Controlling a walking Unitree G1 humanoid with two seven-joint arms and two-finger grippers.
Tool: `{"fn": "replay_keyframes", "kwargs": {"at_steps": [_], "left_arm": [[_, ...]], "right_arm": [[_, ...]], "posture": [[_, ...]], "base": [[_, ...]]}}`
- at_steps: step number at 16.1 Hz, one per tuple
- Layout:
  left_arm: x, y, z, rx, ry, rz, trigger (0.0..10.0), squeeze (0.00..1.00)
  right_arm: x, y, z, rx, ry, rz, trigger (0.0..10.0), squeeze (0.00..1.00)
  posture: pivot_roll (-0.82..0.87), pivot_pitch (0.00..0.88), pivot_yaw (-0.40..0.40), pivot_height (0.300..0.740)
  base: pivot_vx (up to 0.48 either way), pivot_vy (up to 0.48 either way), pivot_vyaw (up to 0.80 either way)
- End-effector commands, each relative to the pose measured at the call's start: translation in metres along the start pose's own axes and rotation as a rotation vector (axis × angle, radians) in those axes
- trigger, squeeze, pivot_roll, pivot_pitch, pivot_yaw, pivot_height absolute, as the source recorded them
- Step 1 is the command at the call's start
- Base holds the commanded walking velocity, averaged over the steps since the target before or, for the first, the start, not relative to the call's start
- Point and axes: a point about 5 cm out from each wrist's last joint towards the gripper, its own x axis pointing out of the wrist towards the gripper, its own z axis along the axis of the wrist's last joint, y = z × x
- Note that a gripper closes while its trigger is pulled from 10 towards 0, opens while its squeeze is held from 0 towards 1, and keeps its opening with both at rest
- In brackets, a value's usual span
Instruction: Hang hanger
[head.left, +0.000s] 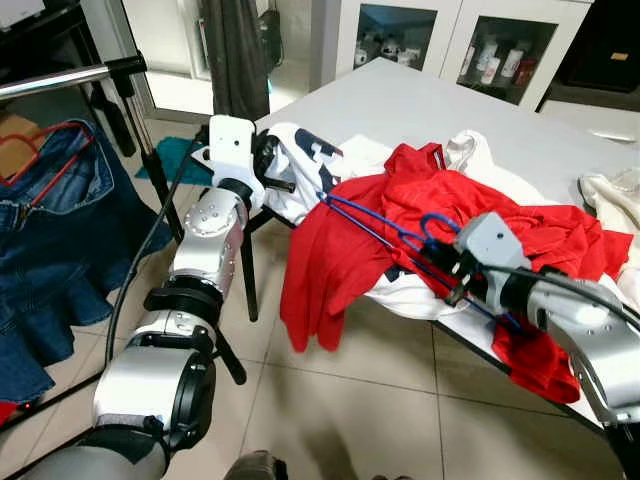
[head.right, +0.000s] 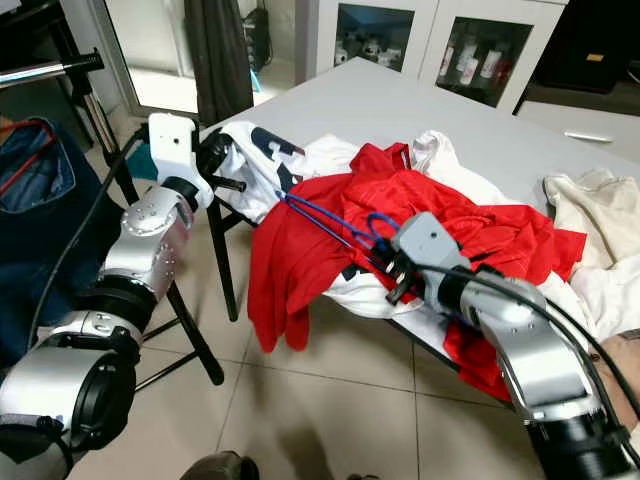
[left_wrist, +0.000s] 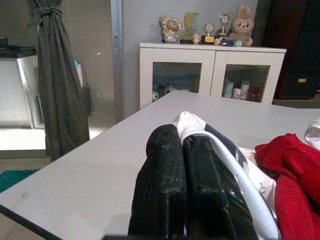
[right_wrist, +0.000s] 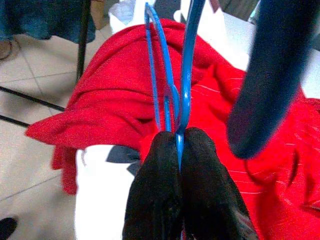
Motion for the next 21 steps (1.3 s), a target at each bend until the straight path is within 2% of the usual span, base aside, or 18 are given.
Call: {"fn": "replay_keyframes", "kwargs": {"at_steps": [1, 3, 6, 11, 16, 21], "left_arm": [[0.001, -0.001, 0.005, -0.001, -0.022, 0.010, 10.0, 0.00], [0.000, -0.004, 0.004, -0.007, -0.019, 0.005, 10.0, 0.00], [0.001, -0.012, 0.002, -0.009, -0.012, -0.020, 10.0, 0.00], [0.001, -0.015, 0.002, -0.004, -0.004, -0.035, 10.0, 0.00], [0.002, -0.019, 0.002, 0.006, 0.004, -0.058, 10.0, 0.00], [0.002, -0.019, 0.003, 0.013, 0.003, -0.064, 10.0, 0.00]], "right_arm": [[-0.002, -0.006, -0.003, 0.001, 0.026, -0.024, 10.0, 0.00], [-0.001, -0.011, 0.002, -0.004, -0.004, -0.066, 10.0, 0.00], [0.005, -0.013, 0.004, 0.070, -0.085, -0.182, 10.0, 0.00], [0.012, -0.006, -0.004, 0.109, -0.080, -0.212, 10.0, 0.00], [0.012, -0.015, -0.007, 0.139, -0.085, -0.318, 10.0, 0.00], [0.015, -0.015, -0.007, 0.142, -0.095, -0.337, 10.0, 0.00]], "posture": [[0.11, 0.016, -0.023, 0.740], [0.10, 0.016, -0.022, 0.740], [0.10, 0.015, -0.021, 0.740], [0.09, 0.009, -0.002, 0.740], [0.09, 0.008, 0.014, 0.740], [0.10, 0.003, 0.010, 0.740]], "base": [[0.000, 0.000, 0.00], [0.000, 0.000, 0.00], [0.000, 0.000, 0.00], [0.000, 0.000, 0.00], [0.000, 0.000, 0.00], [0.000, 0.000, 0.00]]}}
